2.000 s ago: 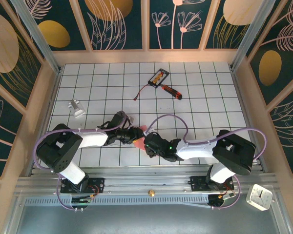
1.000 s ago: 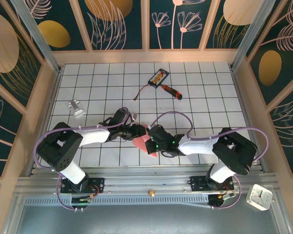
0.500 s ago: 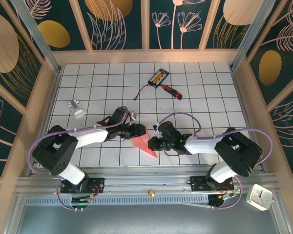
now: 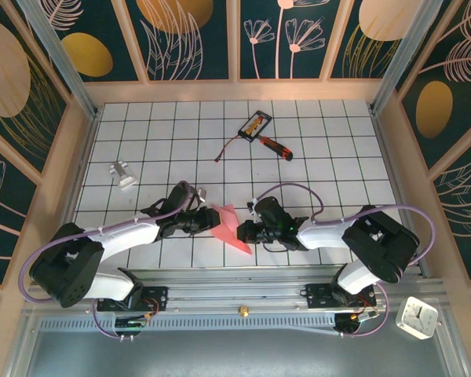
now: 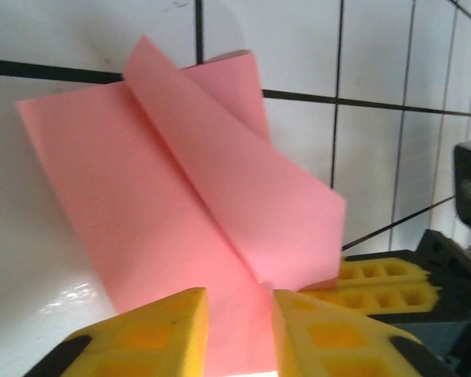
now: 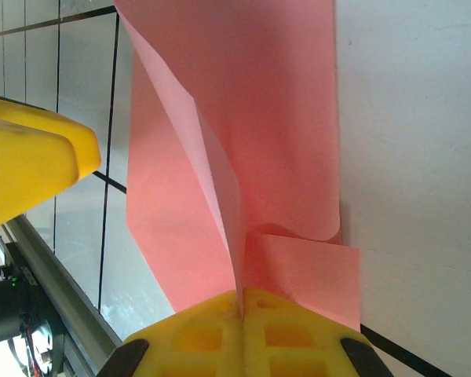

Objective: Fold a paper plane with a square sheet of paper (pick it up from the middle)
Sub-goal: Perform the fourth fold on the wing at the bottom-center of the table.

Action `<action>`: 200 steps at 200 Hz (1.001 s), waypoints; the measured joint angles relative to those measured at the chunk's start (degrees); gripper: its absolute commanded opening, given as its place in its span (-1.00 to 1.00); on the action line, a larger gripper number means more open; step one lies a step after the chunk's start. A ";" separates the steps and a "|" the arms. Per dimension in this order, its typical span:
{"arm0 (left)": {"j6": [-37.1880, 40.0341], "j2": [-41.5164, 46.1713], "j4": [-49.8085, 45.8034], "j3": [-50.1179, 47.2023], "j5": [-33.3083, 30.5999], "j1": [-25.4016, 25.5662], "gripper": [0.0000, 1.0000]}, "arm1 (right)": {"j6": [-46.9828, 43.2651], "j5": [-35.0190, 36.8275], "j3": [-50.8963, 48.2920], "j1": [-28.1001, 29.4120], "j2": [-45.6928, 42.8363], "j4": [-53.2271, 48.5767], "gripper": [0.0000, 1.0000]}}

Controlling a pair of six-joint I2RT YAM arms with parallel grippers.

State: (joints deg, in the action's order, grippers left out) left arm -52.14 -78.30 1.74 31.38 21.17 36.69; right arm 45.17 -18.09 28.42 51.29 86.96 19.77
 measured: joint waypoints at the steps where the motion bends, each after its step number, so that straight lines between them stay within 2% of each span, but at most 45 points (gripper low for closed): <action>1: 0.04 -0.04 -0.02 0.00 -0.02 0.00 -0.53 | 0.02 0.00 -0.02 0.00 0.00 0.00 -1.00; 45: 0.26 -4.79 0.00 0.02 -0.50 -0.04 -0.78 | 1.16 1.31 -0.74 0.13 -0.15 0.26 -1.00; 85: 2.21 -9.84 0.07 1.86 0.04 -0.07 -0.89 | 2.25 2.16 -0.85 1.01 -0.26 0.42 -1.00; 153: 7.82 -16.26 1.07 7.72 1.51 -0.37 -0.94 | 3.48 2.16 -0.83 1.22 -0.28 0.61 -1.00; 200: 9.75 -16.98 0.83 8.63 1.75 -0.37 -0.94 | 4.74 2.84 -0.98 1.20 -0.28 0.70 -1.00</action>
State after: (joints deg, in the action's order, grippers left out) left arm -42.39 -95.29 2.57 40.01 22.92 36.32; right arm 49.91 -15.25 27.44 52.49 86.67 20.47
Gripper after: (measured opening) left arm 0.056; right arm 0.057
